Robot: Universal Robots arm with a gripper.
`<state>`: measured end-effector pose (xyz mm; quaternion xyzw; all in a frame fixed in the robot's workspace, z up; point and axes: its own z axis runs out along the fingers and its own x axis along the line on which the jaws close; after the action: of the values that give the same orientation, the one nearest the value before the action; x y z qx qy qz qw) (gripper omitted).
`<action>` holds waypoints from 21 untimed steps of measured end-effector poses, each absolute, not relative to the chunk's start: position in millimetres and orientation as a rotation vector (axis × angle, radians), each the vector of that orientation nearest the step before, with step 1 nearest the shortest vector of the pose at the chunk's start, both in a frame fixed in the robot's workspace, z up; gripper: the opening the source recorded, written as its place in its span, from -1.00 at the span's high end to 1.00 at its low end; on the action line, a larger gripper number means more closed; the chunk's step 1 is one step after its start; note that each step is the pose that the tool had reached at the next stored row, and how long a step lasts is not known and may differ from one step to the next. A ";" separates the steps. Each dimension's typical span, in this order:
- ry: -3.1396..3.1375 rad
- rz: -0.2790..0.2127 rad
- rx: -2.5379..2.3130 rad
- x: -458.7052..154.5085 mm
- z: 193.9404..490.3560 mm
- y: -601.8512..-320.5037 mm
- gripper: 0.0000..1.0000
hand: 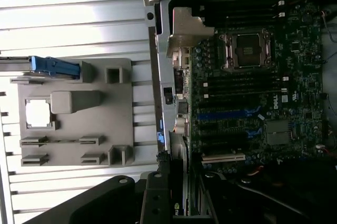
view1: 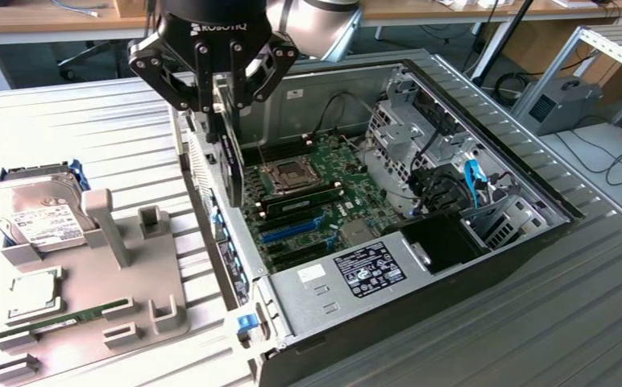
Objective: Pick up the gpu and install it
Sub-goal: 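Pick up the gpu and move the gpu toward the slot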
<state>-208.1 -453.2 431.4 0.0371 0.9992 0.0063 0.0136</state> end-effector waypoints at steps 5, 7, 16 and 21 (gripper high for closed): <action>3.112 0.019 0.116 -204.9 431.4 -453.2 0.48; 3.112 0.020 0.116 -203.9 431.4 -453.2 0.48; 3.112 0.020 0.116 -197.7 431.4 -453.2 0.48; 3.112 0.019 0.115 -194.7 431.4 -453.2 0.48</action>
<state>-194.7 -453.2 431.4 0.0371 0.9992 0.0063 0.0136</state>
